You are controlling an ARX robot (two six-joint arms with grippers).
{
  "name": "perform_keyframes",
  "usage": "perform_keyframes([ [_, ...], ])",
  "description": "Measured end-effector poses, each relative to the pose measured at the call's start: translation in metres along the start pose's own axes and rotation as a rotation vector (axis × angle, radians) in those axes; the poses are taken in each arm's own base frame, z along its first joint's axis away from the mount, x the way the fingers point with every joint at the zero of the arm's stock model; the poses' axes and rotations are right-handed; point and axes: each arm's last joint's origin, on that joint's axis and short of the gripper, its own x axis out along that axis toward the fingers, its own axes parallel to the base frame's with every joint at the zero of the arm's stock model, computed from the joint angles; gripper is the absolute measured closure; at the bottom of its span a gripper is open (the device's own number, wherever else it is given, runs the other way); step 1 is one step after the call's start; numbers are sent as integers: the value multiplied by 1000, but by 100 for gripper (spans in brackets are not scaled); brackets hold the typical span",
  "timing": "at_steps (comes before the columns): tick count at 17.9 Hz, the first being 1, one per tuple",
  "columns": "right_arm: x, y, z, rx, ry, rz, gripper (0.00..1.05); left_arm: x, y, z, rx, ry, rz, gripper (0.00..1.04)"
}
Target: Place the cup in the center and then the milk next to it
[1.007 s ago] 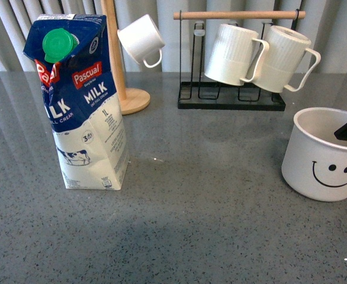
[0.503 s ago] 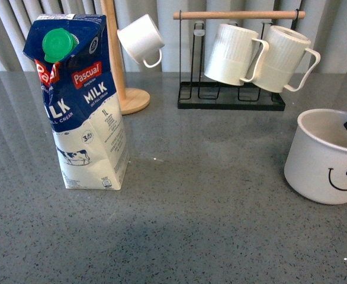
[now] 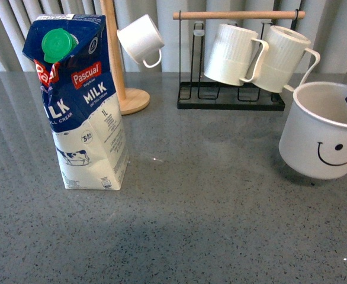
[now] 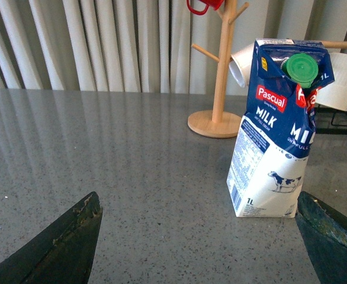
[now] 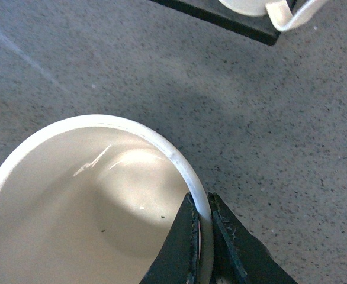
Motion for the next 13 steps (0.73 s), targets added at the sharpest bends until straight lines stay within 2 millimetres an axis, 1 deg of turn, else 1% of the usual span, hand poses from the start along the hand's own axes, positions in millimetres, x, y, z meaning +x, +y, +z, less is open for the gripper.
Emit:
perform_keyframes([
  [2,-3,13,7,7,-26,23,101,0,0,0,0,0,0,7],
  [3,0,23,10,7,-27,46,101,0,0,0,0,0,0,7],
  [6,6,44,16,10,-43,80,101,0,0,0,0,0,0,7],
  [9,17,59,16,18,-28,90,101,0,0,0,0,0,0,7],
  [13,40,75,8,22,22,82,101,0,0,0,0,0,0,7],
])
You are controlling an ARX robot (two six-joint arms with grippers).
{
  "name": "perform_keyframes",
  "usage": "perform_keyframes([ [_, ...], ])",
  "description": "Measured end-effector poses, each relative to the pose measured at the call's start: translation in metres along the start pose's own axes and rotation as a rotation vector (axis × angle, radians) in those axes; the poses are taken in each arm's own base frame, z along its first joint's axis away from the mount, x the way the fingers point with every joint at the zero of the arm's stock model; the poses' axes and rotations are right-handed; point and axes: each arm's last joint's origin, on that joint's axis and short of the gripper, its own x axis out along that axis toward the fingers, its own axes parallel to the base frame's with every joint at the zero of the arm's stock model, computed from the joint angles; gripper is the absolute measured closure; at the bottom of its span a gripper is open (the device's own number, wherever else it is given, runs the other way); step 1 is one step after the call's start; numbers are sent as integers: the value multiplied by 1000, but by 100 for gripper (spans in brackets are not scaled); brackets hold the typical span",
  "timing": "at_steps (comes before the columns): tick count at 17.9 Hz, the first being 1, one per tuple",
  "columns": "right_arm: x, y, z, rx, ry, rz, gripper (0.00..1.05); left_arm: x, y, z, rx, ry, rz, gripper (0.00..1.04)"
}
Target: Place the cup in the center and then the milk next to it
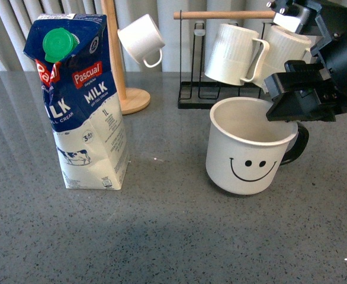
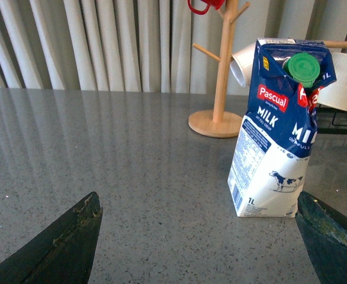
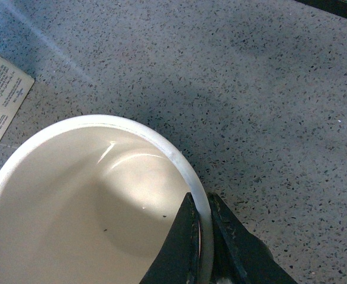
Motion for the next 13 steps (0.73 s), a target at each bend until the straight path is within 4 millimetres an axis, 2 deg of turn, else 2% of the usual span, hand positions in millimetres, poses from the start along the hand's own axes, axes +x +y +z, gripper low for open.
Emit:
perform_keyframes([
  [9,7,3,-7,5,27,-20,101,0,0,0,0,0,0,7],
  [10,8,3,-7,2,27,-19,98,0,0,0,0,0,0,7],
  [12,8,3,-9,-4,34,-14,77,0,0,0,0,0,0,7],
  [13,8,3,-10,-15,34,-14,53,0,0,0,0,0,0,7],
])
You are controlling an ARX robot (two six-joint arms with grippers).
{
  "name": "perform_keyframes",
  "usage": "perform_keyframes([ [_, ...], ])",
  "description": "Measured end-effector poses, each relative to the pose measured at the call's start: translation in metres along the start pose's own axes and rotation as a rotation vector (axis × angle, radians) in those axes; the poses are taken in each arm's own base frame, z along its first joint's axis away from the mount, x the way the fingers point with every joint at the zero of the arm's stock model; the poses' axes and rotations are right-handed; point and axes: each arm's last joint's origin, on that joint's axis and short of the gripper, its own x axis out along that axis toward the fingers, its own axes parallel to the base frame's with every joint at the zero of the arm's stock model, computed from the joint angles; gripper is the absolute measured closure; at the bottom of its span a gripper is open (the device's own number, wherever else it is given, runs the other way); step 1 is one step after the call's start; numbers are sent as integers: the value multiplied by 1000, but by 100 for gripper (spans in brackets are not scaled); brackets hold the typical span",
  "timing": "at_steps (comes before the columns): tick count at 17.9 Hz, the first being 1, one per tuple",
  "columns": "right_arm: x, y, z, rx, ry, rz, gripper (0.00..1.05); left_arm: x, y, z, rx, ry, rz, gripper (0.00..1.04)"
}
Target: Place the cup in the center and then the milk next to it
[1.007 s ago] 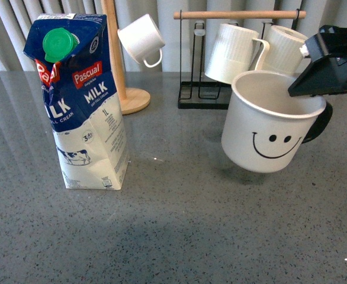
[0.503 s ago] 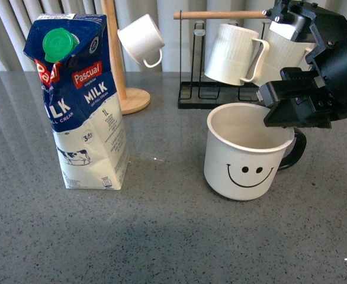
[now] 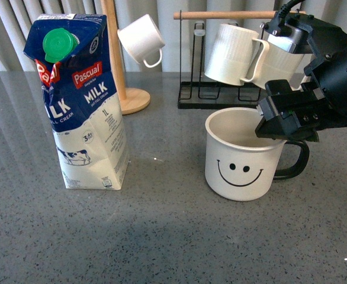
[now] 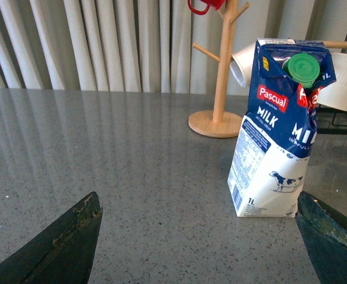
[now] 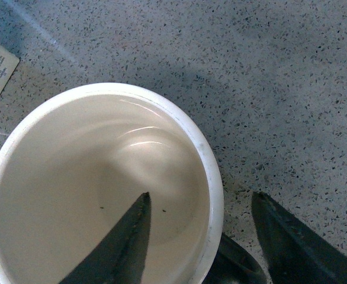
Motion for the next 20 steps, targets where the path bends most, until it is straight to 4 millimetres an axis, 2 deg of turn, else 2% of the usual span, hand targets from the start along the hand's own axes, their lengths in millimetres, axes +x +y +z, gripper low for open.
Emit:
perform_keyframes([
  [2,-4,1,1,-9,-17,1,35,0,0,0,0,0,0,7],
  [5,-24,7,9,-29,-96,7,6,0,0,0,0,0,0,7],
  [9,-66,12,14,-37,-274,-25,6,0,0,0,0,0,0,7],
  [12,-102,17,-3,-11,-442,-82,7,0,0,0,0,0,0,7],
  [15,-138,22,-43,43,-618,-131,7,0,0,0,0,0,0,7],
  [18,-163,29,-90,98,-743,-221,7,0,0,0,0,0,0,7],
  [20,-171,32,-119,120,-849,-376,19,0,0,0,0,0,0,7],
])
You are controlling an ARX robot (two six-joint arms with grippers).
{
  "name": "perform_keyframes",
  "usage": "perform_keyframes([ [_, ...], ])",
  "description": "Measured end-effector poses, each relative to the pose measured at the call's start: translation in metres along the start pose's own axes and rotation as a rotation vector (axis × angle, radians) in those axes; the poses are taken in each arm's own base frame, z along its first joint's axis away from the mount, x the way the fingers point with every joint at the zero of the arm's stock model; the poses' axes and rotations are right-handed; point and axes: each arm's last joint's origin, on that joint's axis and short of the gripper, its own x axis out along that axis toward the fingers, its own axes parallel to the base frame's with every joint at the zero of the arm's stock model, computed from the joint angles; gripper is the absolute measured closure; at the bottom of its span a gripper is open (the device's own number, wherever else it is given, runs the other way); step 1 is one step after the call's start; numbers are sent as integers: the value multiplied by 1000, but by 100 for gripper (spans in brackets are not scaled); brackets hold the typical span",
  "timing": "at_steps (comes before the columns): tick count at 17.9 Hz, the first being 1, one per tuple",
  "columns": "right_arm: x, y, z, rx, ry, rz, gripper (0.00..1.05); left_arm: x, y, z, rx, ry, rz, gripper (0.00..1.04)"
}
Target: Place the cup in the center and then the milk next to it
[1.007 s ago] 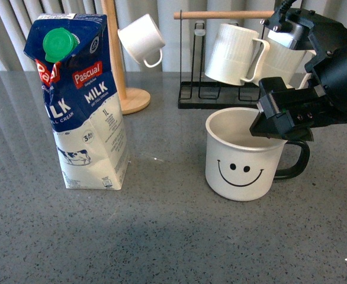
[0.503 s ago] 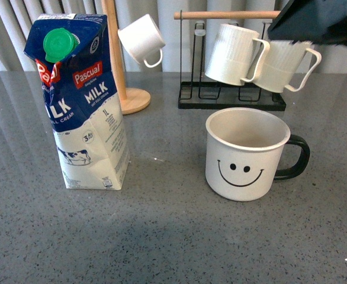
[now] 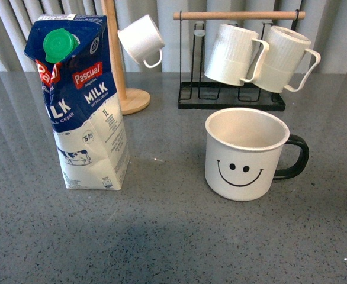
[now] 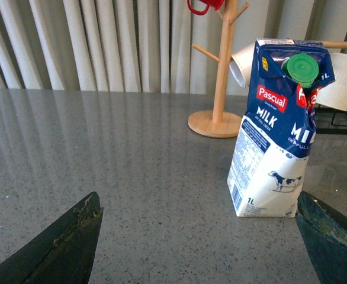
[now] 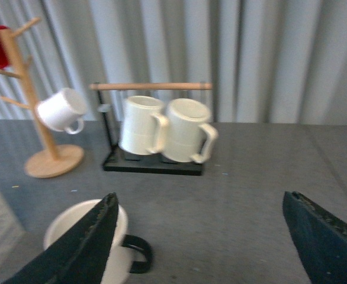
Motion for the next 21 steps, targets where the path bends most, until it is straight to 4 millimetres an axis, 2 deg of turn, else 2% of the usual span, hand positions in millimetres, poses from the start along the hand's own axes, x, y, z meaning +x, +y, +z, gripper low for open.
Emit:
perform_keyframes([
  [2,-26,-16,-30,-27,2,-115,37,0,0,0,0,0,0,7],
  [4,-40,-30,-55,-34,27,-128,54,0,0,0,0,0,0,7],
  [5,-48,-33,-60,-41,-17,-131,78,0,0,0,0,0,0,7],
  [7,-50,-32,-65,-47,-26,-120,100,0,0,0,0,0,0,7],
  [8,-51,-33,-68,-50,-20,-120,104,0,0,0,0,0,0,7],
  [13,-55,-33,-79,-49,-22,-120,103,0,0,0,0,0,0,7],
  [15,-64,-32,-90,-47,11,-121,103,0,0,0,0,0,1,7],
  [17,-65,-32,-87,-49,-21,-120,103,0,0,0,0,0,0,7],
  [19,-66,-32,-95,-50,-14,-121,103,0,0,0,0,1,2,7],
  [21,-66,-32,-94,-50,-27,-120,103,0,0,0,1,0,1,7],
])
